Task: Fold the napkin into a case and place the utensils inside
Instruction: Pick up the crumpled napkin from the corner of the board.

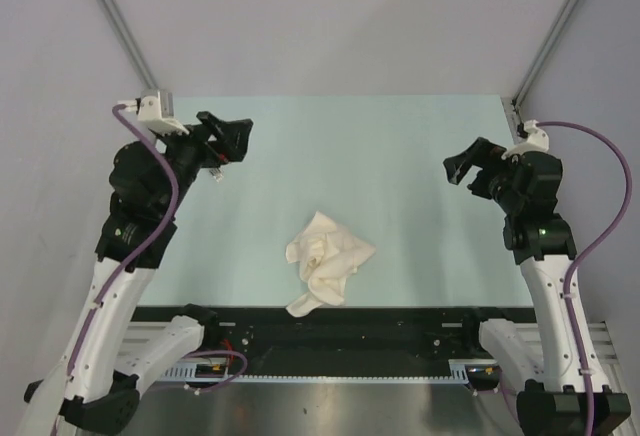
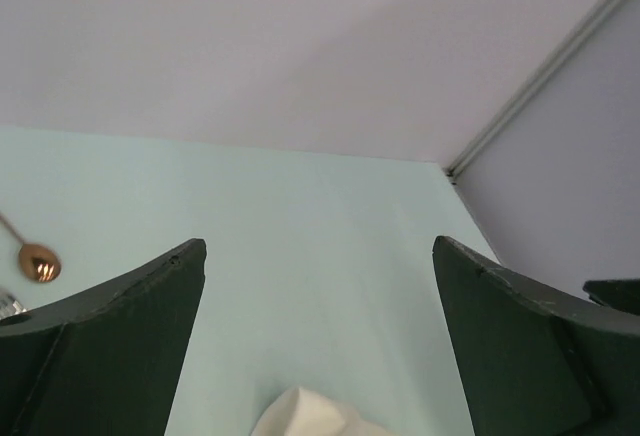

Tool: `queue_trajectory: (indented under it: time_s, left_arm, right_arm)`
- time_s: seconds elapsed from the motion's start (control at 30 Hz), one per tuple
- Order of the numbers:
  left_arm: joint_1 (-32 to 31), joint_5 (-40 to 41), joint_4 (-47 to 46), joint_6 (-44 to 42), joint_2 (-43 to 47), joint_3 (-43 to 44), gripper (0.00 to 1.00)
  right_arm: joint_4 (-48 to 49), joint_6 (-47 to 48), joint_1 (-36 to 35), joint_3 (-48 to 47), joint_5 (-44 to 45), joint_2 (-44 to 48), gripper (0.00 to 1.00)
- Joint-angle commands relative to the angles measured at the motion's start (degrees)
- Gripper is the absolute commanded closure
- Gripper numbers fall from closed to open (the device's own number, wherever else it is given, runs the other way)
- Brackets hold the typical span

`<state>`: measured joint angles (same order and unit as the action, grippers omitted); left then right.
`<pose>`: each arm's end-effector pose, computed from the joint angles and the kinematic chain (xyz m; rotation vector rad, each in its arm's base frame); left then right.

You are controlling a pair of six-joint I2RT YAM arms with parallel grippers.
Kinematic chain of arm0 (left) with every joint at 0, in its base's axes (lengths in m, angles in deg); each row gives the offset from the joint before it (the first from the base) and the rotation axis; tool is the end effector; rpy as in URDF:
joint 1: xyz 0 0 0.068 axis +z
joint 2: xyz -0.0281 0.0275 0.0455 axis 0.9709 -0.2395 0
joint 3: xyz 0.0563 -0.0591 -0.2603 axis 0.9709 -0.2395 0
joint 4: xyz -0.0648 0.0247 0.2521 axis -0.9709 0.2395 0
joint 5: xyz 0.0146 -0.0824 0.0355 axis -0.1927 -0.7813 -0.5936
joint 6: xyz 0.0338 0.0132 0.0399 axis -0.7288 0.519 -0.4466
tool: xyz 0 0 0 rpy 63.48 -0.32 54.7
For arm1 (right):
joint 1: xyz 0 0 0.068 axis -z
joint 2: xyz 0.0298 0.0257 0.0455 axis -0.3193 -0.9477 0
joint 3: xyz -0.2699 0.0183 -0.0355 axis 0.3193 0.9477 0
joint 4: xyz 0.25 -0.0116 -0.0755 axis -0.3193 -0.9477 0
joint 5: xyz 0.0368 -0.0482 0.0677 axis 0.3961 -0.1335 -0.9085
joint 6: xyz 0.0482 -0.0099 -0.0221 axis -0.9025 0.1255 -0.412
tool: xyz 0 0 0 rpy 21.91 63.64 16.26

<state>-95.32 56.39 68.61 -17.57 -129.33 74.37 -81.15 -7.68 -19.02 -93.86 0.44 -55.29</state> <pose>0.1579 -0.0549 0.4557 -0.0616 1.5495 -0.5937 0.1809 0.0069 0.3658 0.2551 1.8837 0.4270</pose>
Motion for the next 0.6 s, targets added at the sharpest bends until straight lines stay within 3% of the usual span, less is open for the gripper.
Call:
queue_trajectory:
  time_s: [0.0,0.07,0.13,0.27,0.43,0.57]
  left_arm:
    - [0.5,9.4,14.0,2.7,-6.3,7.0,0.00]
    - [0.5,6.7,17.7,2.3,-9.8,7.1,0.00]
    - [0.5,2.9,19.3,2.2,-11.6,5.6,0.00]
    - [-0.2,-9.3,14.1,3.9,-13.6,-8.8,0.04]
    - [-7.6,-10.3,6.7,7.1,-20.6,-18.6,0.04]
    - [-11.9,-11.4,0.7,10.1,-28.2,-19.7,0.04]
  right_arm:
    - [-2.9,2.6,0.0,-2.7,-2.0,-5.0,0.00]
    - [-2.4,5.9,-0.3,-2.0,-9.5,-6.3,0.00]
    - [-2.8,6.0,-5.0,-0.9,-10.4,-10.1,0.00]
    - [-0.5,3.3,-17.5,1.1,-9.0,-18.6,0.00]
    - [10.3,-1.7,-33.5,6.1,-5.8,-27.0,0.00]
    - [13.1,-4.5,-38.6,5.9,-6.5,-33.5,0.00]
